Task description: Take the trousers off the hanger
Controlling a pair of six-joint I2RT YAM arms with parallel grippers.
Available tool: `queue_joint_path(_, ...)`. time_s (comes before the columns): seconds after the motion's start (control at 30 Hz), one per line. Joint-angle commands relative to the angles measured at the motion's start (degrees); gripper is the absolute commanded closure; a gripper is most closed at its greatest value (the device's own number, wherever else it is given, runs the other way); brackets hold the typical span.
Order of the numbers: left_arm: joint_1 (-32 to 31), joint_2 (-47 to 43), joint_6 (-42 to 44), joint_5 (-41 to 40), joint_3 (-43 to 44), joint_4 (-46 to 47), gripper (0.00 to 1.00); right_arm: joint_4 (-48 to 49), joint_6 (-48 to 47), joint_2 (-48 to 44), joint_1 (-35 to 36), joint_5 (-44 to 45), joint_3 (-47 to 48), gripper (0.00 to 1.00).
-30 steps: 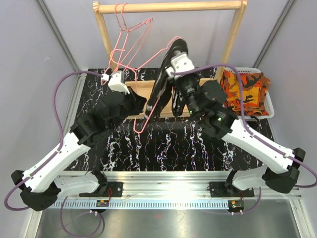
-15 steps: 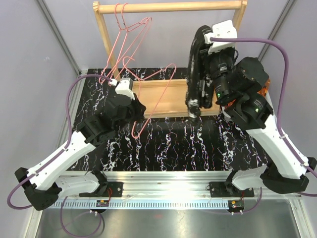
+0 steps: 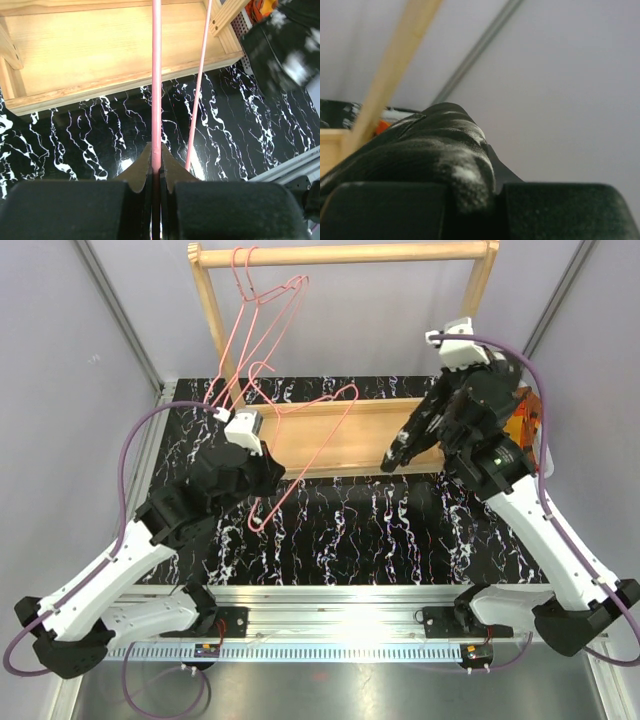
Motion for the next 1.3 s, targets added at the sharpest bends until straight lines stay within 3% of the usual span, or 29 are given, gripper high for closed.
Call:
queue_joint_path(0.0, 0.24, -2.59, 2.51, 1.77, 0.13, 0.87, 1.0, 8.86, -2.5, -5.81, -7.74, 2.67, -2.4, 1.0)
queue_joint_path(0.1, 0.16, -3.91, 3.21, 1.68, -1.01, 0.78, 1.0, 1.94, 3.03, -6.34, -15.64, -1.18, -3.37, 1.0)
queue_joint_path(0.23, 0.15, -5.14, 3.48, 2.9, -2.94, 1.57, 1.0, 3.3, 3.75, -5.9, -22.33, -1.99, -5.3, 1.0)
queue_joint_path(0.5, 0.16, -7.95, 2.43, 8.09, -8.21, 4.73, 1.0, 24.19, -5.2, 0.15, -32.44, -1.2, -9.96, 1.0)
queue_joint_path(0.67, 0.16, -9.44, 1.46, 12.57, -12.08, 7.98, 1.0, 43.6, -19.44, 6.04, -34.47, -1.63, -15.22, 1.0)
queue_joint_path(0.87, 0.07, -11.73, 1.02, 15.65, -14.81, 10.0, 1.0, 49.88, -23.59, 9.12, -35.44, -3.66, -19.8, 1.0)
queue_joint_path(1.03, 0.07, -13.05, 0.93, 17.84, -15.69, 10.89, 1.0, 48.49, -18.69, 14.65, -35.35, -3.84, -20.87, 1.0)
queue_joint_path(1.1, 0.07, -13.93, 1.02, 17.68, -16.04, 10.89, 1.0, 40.7, -12.72, 15.8, -35.44, -3.39, -19.2, 1.0)
queue_joint_path(1.17, 0.07, -14.19, 1.02, 17.41, -16.22, 10.89, 1.0, 24.15, 2.29, 15.54, -35.44, -7.85, -16.14, 1.0)
queue_joint_path(1.27, 0.07, -13.84, 1.11, 17.06, -16.13, 10.8, 1.0, 13.19, 15.33, 15.8, -35.35, -12.08, -13.05, 1.0)
